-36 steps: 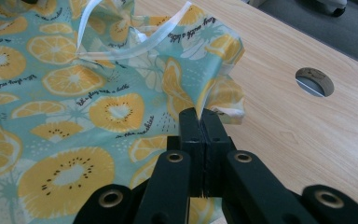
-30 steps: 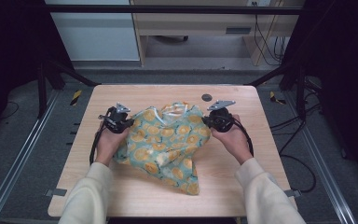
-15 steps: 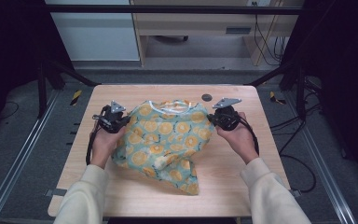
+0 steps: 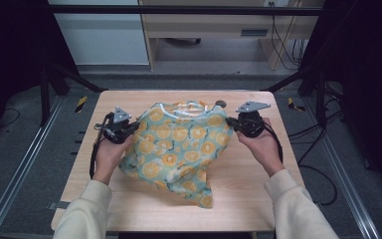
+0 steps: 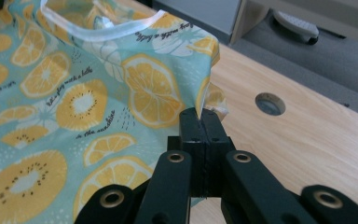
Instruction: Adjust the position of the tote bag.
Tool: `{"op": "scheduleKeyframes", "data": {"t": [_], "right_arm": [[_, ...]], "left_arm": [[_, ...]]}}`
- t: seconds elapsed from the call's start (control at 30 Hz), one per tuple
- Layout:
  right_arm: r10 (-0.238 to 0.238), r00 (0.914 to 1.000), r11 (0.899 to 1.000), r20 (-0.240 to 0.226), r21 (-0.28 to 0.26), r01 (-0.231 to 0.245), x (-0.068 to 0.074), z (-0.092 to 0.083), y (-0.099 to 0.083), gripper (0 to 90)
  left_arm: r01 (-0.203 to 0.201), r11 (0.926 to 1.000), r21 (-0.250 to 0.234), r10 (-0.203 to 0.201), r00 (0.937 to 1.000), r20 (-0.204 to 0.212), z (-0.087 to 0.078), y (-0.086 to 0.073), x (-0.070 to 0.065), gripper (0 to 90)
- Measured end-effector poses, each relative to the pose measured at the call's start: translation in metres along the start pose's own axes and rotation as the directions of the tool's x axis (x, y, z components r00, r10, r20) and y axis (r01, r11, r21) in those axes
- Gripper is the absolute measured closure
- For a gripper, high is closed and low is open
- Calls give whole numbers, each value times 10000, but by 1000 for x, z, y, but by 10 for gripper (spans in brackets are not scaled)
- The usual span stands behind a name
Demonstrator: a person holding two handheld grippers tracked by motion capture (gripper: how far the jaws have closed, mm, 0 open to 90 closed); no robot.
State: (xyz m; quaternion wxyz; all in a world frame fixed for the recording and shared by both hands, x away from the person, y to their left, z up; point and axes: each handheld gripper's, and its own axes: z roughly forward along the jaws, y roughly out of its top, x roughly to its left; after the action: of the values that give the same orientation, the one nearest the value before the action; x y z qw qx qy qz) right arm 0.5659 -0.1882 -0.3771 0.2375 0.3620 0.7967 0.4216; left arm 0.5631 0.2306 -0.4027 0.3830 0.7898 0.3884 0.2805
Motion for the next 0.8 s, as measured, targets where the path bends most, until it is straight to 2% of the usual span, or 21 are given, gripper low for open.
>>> {"op": "scheduleKeyframes", "data": {"t": [0.1,0.27,0.4,0.47,0.6,0.7,0.8], "right_arm": [[57,10000,9996,20,-287,-56,-1,-8,4,900],[-37,10000,9978,23,-664,38,3,-18,12,900],[-217,9998,9955,5,-923,216,5,-24,16,900],[-271,9996,9940,-67,-1062,263,7,-27,15,900],[-423,9991,9913,-98,-1254,407,12,-33,12,900],[-471,9988,9889,-166,-1421,443,15,-39,9,900],[-630,9979,9855,-132,-1590,601,18,-44,8,900]], "left_arm": [[-122,9997,-208,121,9999,-33,-10,5,-2,900],[-288,9991,-304,282,9994,-218,-24,9,-4,900],[-391,9976,-573,372,9987,-340,-37,10,-6,900],[-662,9961,-576,634,9968,-485,-42,9,-8,900],[-679,9946,-780,640,9966,-511,-50,8,-10,900],[-857,9916,-968,797,9947,-646,-59,7,-14,900],[-790,9898,-1183,709,9949,-712,-66,6,-16,900]]}}
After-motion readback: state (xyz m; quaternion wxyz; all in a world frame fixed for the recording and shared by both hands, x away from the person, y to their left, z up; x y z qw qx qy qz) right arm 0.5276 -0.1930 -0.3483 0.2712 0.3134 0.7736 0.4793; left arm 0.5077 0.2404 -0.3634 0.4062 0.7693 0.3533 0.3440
